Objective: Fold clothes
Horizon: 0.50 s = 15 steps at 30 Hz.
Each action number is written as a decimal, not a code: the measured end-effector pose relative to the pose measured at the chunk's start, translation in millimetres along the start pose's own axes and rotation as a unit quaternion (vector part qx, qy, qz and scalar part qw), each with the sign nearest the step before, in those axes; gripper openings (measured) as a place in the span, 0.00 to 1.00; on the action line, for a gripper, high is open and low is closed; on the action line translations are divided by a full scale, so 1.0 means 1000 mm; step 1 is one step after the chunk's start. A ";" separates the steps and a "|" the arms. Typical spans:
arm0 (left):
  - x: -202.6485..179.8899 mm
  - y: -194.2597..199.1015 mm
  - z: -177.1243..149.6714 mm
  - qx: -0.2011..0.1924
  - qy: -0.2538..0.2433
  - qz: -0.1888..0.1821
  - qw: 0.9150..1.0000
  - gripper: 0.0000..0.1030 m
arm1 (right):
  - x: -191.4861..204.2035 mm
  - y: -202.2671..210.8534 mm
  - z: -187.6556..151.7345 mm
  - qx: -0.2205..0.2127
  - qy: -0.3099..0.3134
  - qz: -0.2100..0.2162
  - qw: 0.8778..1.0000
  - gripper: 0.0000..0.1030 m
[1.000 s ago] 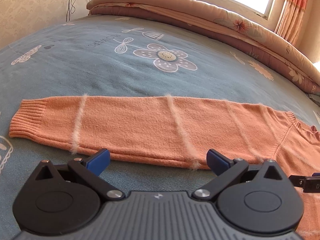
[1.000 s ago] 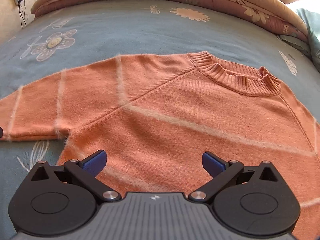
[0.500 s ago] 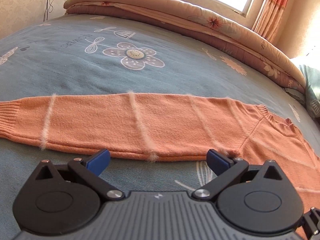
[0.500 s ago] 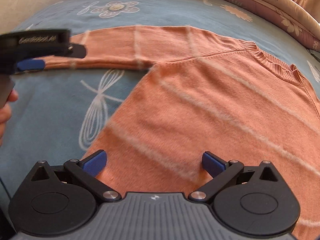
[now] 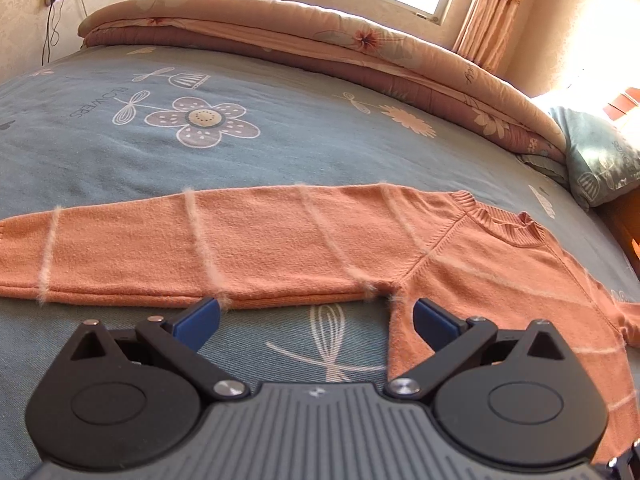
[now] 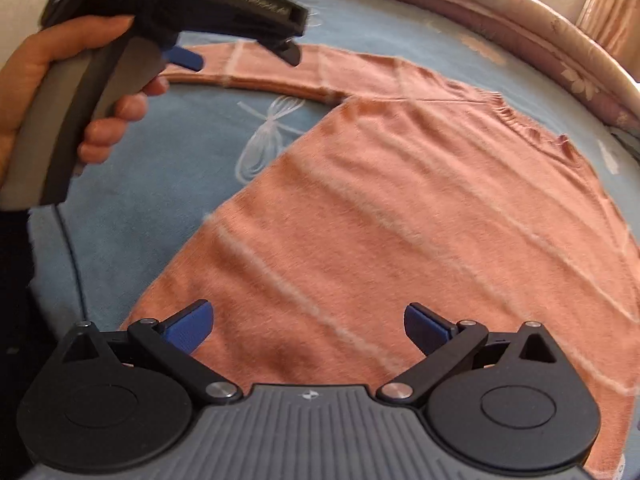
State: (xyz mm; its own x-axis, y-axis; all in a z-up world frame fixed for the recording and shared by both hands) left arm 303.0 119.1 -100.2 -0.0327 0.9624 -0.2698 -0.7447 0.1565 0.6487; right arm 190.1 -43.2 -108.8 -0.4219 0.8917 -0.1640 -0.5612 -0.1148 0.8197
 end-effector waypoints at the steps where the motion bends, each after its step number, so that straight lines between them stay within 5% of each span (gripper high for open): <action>1: -0.004 0.000 -0.001 0.002 -0.007 -0.003 1.000 0.99 | -0.005 -0.006 0.006 -0.012 -0.009 -0.008 1.000 1.00; 7: -0.019 -0.005 -0.006 0.014 -0.031 -0.006 0.999 0.99 | -0.004 -0.034 0.002 0.028 -0.055 0.039 0.997 1.00; 15: -0.037 -0.008 -0.011 0.022 -0.053 -0.012 0.998 0.99 | -0.017 -0.002 -0.030 0.012 -0.088 0.046 0.995 1.00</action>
State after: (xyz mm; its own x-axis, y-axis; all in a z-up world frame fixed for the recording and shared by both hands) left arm 302.4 79.8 -103.3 0.0568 0.9758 -0.2111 -0.7142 0.1874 0.6744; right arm 177.0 -71.5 -123.9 -0.3376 0.9413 0.0092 -0.5086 -0.1906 0.8396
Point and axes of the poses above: each gripper's, at about its wrist camera, not at the fingertips, and y roughly against the way its jaws point, x to its left, z to its top, the point moved 3 cm from there along -y, roughly the way its jaws point, and after that the axes turned 3 degrees about -z, right-handed, at the moved point
